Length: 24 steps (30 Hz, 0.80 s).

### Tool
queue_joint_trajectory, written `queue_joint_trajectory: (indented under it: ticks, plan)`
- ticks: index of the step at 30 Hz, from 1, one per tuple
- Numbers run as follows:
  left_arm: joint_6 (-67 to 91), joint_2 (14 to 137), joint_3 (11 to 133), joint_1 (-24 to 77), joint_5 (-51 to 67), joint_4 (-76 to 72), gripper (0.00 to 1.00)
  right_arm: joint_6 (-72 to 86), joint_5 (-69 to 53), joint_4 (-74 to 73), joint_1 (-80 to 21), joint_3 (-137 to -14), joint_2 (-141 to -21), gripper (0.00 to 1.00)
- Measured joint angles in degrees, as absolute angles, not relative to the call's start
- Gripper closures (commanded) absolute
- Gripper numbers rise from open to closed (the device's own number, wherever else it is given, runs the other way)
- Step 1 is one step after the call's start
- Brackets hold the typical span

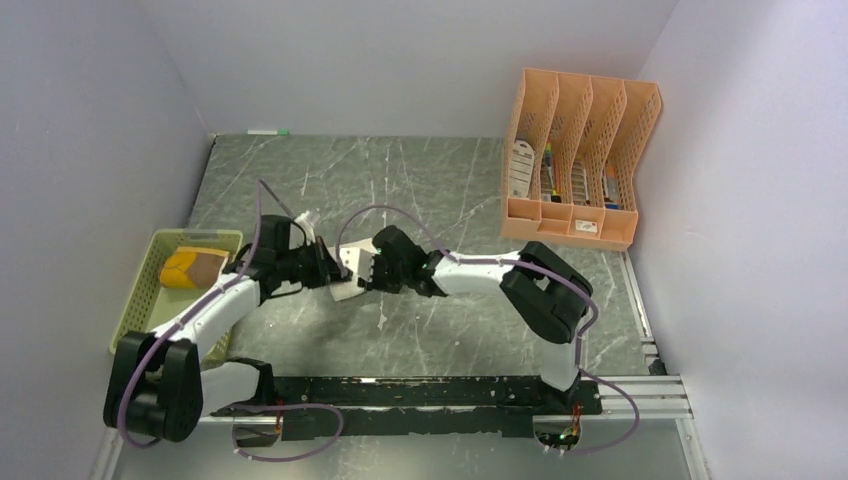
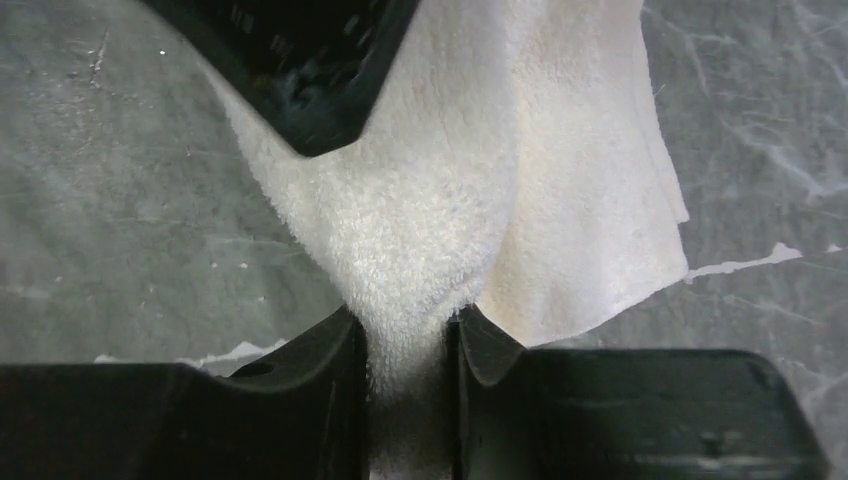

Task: Roll the towels
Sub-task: Roll the towel at the center of the board.

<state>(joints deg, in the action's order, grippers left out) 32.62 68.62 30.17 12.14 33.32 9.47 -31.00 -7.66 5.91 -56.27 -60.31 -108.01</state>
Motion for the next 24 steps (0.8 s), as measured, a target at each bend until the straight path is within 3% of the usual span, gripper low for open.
queue_joint_trajectory:
  ticks: [5,12,24]
  plan:
    - [29.45,64.2,36.77,11.57,32.71,13.56,0.93,-28.36,-20.73,-7.75,-51.96,-67.66,-108.84,0.78]
    - [26.48,62.28,38.28,10.96,32.95,18.11,0.93,-24.18,-39.09,-26.76,-48.23,-85.52,-121.56,0.8]
    - [27.4,60.88,35.57,10.92,36.14,19.64,0.93,-15.77,-56.21,-39.55,-44.66,-96.44,-131.68,0.84]
